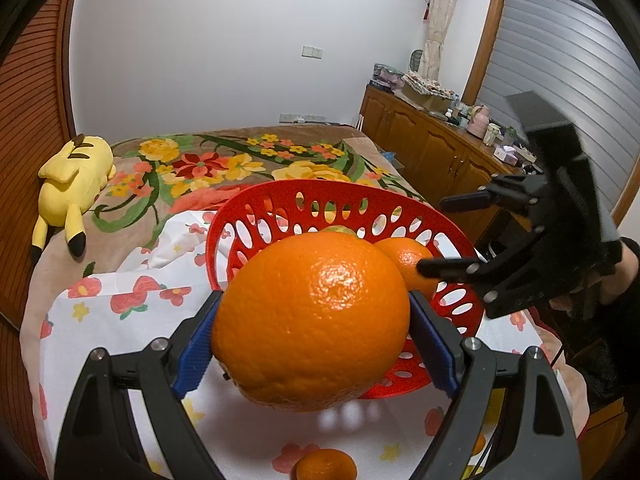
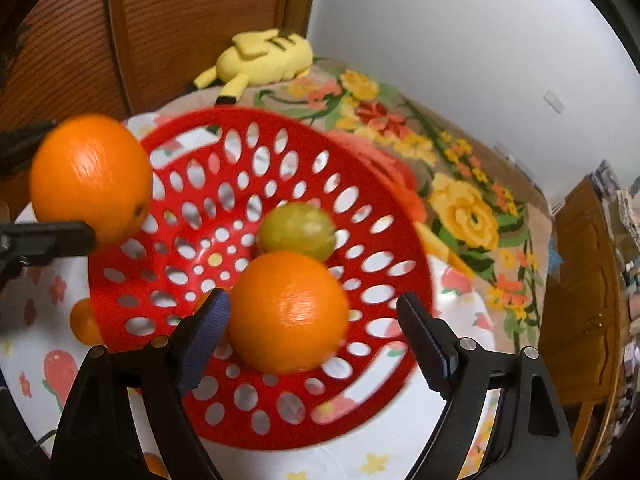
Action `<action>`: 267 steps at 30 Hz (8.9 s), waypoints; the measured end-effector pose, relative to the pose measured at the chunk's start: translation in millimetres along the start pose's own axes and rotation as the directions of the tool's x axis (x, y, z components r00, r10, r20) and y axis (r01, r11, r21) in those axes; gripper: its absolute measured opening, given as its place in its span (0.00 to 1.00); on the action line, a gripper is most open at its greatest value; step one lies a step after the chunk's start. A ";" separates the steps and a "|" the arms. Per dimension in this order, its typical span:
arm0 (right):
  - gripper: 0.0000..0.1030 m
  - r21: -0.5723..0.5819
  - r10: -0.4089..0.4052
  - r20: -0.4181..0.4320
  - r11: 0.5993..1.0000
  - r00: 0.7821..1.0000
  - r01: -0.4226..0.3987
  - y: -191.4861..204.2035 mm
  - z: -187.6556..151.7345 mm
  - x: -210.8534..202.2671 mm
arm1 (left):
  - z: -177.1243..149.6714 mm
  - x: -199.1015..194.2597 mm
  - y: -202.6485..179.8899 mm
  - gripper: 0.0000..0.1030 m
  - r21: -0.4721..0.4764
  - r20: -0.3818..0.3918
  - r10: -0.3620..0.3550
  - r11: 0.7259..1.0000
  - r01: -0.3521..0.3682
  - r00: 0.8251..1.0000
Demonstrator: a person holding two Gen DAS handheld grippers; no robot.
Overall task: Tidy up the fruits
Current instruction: 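Lower both held oranges into the red basket and open the right gripper, then open the left gripper in the basket while the right gripper withdraws, then move the left gripper to an orange while the right gripper approaches a green fruit, then close the left gripper on the orange while the right gripper closes on the green fruit, then lift the orange and green fruit with both grippers and carry over the basket, then lower both fruits into the red basket and open both grippers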
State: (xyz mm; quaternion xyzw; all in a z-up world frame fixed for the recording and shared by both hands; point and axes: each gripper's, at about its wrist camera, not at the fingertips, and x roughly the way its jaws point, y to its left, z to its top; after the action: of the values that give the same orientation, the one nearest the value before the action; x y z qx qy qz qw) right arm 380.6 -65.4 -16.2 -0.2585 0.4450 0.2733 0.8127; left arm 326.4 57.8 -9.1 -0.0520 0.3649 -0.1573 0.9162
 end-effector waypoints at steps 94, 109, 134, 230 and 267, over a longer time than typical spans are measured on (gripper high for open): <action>0.81 0.411 -0.009 0.322 0.902 0.947 -0.131 112.9 -255.2 -104.3 | -184.4 -100.4 -98.7 0.86 0.100 0.139 0.046 0.993 -0.060 0.989; 0.81 0.427 -0.006 0.296 0.896 0.955 -0.126 115.5 -267.4 -85.9 | -203.7 -73.4 -97.2 0.87 0.092 0.002 0.057 0.994 -0.057 0.998; 0.70 0.430 -0.024 0.340 0.893 0.940 -0.132 123.0 -273.1 -85.1 | -208.9 -49.7 -107.4 0.37 0.086 -0.105 -0.047 0.995 0.056 0.993; 0.57 0.194 -0.011 0.424 0.978 0.905 -0.079 57.2 -103.1 -116.6 | -57.4 -56.4 -46.0 0.33 0.082 0.114 0.001 0.997 -0.011 0.993; 0.62 0.206 0.014 0.368 0.974 0.930 -0.096 23.5 -92.1 -84.2 | -27.6 5.1 -38.8 0.34 0.070 0.015 0.019 0.997 -0.020 1.000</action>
State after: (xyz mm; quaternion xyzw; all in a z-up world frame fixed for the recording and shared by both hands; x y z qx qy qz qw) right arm 272.9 -127.7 9.1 -0.0989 0.3213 0.2881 0.8967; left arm 301.3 20.0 -24.4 -0.0175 0.3529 -0.1605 0.9216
